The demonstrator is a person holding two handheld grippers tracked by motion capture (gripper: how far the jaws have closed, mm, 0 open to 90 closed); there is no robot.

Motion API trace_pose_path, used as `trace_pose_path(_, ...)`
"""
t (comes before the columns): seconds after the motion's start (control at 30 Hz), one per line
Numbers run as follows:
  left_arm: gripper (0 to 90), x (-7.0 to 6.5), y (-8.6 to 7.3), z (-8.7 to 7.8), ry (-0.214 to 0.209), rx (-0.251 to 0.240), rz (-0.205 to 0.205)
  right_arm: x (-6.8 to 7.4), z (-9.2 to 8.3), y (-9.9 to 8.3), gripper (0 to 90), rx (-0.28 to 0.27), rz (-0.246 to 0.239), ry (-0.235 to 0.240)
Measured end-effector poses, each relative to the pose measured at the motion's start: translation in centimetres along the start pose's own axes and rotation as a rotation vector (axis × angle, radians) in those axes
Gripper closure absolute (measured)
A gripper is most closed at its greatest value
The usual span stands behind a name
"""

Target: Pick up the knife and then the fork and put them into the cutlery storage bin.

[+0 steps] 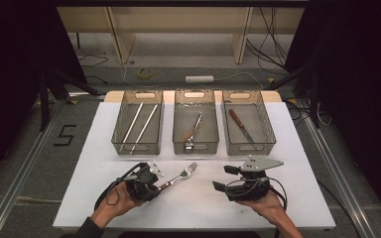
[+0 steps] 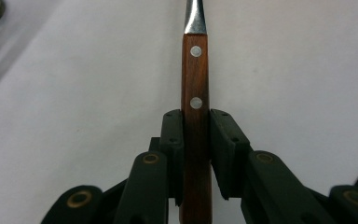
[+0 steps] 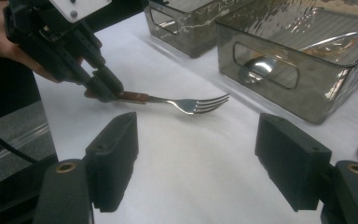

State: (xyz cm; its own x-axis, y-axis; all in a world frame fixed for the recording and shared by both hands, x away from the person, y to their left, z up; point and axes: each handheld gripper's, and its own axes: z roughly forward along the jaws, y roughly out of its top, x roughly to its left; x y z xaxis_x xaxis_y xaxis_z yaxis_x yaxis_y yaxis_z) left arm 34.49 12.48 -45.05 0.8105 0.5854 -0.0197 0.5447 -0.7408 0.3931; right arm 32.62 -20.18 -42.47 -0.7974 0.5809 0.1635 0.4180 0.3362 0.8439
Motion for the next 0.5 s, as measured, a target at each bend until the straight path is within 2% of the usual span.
trace_pose_path(0.13,75.6,-0.3,0.4,-0.6,-0.028,-0.016,0.012,0.4,0.2,0.1,31.0,-0.001,-0.025,0.005)
trace_pose_path(0.23,75.6,-0.4,0.7,-0.9,-0.059,-0.031,0.005,1.0,0.5,0.2,31.0,0.0,-0.047,0.016)
trace_pose_path(0.3,75.6,-0.6,1.0,-1.2,-0.073,-0.028,0.016,1.5,0.7,0.4,31.0,-0.002,-0.067,0.026)
trace_pose_path(0.43,75.6,-1.2,1.9,-1.7,-0.091,-0.014,0.036,2.6,1.7,0.5,30.7,0.031,-0.148,0.043)
trace_pose_path(0.5,75.6,-1.4,2.3,-1.8,-0.121,-0.009,0.047,3.2,2.2,0.6,30.7,0.048,-0.185,0.046)
